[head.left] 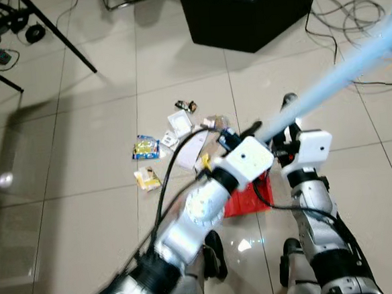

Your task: Sweep floor

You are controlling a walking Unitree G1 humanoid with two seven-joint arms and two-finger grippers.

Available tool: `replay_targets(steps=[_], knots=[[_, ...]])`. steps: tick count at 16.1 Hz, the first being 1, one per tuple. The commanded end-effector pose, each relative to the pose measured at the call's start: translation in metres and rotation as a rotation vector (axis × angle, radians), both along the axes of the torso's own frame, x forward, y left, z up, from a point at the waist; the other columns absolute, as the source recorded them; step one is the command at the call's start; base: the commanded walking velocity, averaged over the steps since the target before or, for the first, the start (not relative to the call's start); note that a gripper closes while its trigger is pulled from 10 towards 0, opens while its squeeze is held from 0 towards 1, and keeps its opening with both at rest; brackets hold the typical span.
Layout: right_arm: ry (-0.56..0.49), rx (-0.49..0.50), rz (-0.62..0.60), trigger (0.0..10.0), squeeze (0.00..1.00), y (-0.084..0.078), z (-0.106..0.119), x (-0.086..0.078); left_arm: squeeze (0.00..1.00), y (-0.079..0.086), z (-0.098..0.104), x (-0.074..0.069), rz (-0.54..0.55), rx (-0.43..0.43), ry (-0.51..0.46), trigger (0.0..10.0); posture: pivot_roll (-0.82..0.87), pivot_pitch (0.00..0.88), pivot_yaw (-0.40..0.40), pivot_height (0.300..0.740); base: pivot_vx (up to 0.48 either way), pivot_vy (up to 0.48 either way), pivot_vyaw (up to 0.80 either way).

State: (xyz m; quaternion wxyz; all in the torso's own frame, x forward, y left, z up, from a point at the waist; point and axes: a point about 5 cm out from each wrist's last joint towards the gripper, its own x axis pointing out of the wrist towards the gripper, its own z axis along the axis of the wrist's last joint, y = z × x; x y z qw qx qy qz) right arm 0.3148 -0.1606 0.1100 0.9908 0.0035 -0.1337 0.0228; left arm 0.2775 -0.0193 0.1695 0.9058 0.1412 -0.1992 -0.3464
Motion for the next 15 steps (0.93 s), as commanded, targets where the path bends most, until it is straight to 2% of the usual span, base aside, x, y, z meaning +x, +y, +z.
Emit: replay_targets(steps=[1,4,6,7,9,10,11,12,13,14,15], knots=[[0.130,0.045,0.033,10.0,0.00,0.015,-0.027,-0.008,0.00,-0.010,0.023,-0.013,-0.083,-0.047,-0.073,10.0,0.08,0.361,0.285,0.740,0.000,0.000,0.00],[0.130,0.050,0.041,10.0,0.00,0.019,-0.025,-0.006,0.00,-0.009,0.033,-0.018,-0.100,-0.121,-0.001,10.0,0.08,0.354,0.285,0.740,0.000,0.000,0.00],[0.130,0.053,0.043,10.0,0.00,0.020,-0.024,-0.005,0.00,0.001,0.057,-0.012,-0.098,-0.166,0.005,10.0,0.09,0.348,0.286,0.740,0.000,0.000,0.00],[0.133,0.054,0.042,10.0,0.00,0.019,-0.025,-0.005,0.00,0.012,0.080,-0.002,-0.066,-0.196,-0.036,10.0,0.09,0.344,0.286,0.740,0.000,0.000,0.00],[0.135,0.054,0.039,10.0,0.00,0.018,-0.026,-0.005,0.00,0.026,0.108,0.010,-0.005,-0.217,-0.114,10.0,0.09,0.338,0.288,0.740,0.000,0.000,0.00],[0.136,0.054,0.036,10.0,0.00,0.017,-0.026,-0.005,0.00,0.044,0.138,0.021,0.080,-0.228,-0.209,10.0,0.09,0.335,0.289,0.740,0.000,0.000,0.00],[0.137,0.055,0.035,10.0,0.00,0.017,-0.026,-0.005,0.00,0.056,0.156,0.028,0.142,-0.233,-0.266,10.0,0.09,0.330,0.288,0.740,0.000,0.000,0.00],[0.140,0.056,0.035,10.0,0.00,0.018,-0.027,-0.005,0.00,0.077,0.180,0.035,0.241,-0.261,-0.351,10.0,0.08,0.330,0.289,0.740,0.000,0.000,0.00],[0.141,0.056,0.035,10.0,0.00,0.018,-0.027,-0.006,0.00,0.083,0.188,0.037,0.275,-0.272,-0.382,10.0,0.08,0.330,0.289,0.740,0.000,0.000,0.00],[0.146,0.057,0.037,10.0,0.00,0.019,-0.028,-0.007,0.00,0.100,0.209,0.040,0.363,-0.307,-0.456,10.0,0.09,0.329,0.290,0.740,0.000,0.000,0.00],[0.151,0.058,0.038,10.0,0.00,0.020,-0.029,-0.007,0.00,0.108,0.219,0.041,0.409,-0.312,-0.503,10.0,0.08,0.332,0.292,0.740,0.000,0.000,0.00]])
